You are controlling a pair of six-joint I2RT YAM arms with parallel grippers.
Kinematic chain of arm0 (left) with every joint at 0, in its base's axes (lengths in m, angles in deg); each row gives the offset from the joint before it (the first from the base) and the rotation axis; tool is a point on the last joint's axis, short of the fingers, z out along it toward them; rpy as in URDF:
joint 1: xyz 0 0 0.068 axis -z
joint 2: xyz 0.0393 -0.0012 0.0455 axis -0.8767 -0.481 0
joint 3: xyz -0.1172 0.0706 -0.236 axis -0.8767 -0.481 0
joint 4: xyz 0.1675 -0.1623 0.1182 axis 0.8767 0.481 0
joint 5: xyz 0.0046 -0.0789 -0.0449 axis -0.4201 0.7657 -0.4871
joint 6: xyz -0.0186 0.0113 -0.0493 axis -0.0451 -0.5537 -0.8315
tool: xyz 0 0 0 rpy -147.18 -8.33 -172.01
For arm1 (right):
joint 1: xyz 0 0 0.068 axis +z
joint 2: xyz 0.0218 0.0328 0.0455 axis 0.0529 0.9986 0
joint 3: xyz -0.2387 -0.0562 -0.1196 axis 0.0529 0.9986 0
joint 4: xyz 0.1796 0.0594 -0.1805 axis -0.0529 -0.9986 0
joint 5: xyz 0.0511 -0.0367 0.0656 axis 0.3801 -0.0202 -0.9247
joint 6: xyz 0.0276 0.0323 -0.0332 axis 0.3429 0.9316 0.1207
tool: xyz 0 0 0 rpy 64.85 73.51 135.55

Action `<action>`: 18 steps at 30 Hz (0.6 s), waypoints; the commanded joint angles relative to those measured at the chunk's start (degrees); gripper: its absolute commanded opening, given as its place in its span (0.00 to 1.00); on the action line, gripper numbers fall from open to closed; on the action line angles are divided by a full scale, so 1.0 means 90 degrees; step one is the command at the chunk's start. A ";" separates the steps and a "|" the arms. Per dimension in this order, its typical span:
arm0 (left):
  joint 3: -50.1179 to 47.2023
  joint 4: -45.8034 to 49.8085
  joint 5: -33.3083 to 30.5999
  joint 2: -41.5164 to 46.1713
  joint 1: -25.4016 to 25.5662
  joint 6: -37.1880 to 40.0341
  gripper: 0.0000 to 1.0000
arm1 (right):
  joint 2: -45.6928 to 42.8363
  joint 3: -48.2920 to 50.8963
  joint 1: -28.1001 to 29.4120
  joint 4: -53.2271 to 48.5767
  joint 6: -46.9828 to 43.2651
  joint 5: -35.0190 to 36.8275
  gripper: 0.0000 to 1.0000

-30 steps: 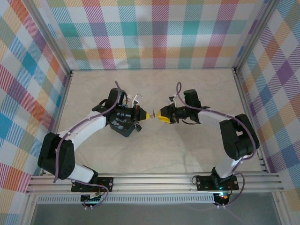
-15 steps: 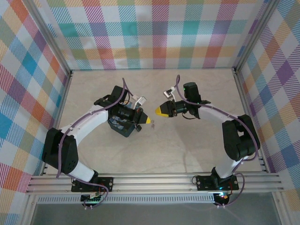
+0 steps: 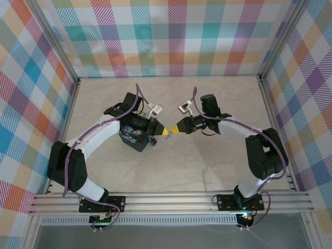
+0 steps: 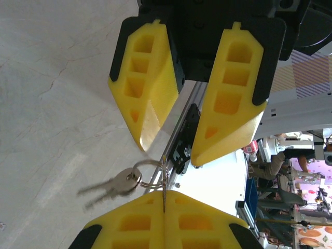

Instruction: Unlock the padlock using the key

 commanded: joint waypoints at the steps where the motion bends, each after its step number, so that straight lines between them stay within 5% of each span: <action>1: 0.0134 0.0072 0.0202 -0.0031 0.0026 0.0106 0.00 | -0.0178 0.0036 0.0114 -0.0020 -0.0260 -0.0294 0.30; 18: -0.0076 -0.0271 0.0216 0.0032 -0.0052 -0.0118 0.00 | -0.0229 0.0160 0.0230 -0.0071 -0.0368 -0.0314 0.13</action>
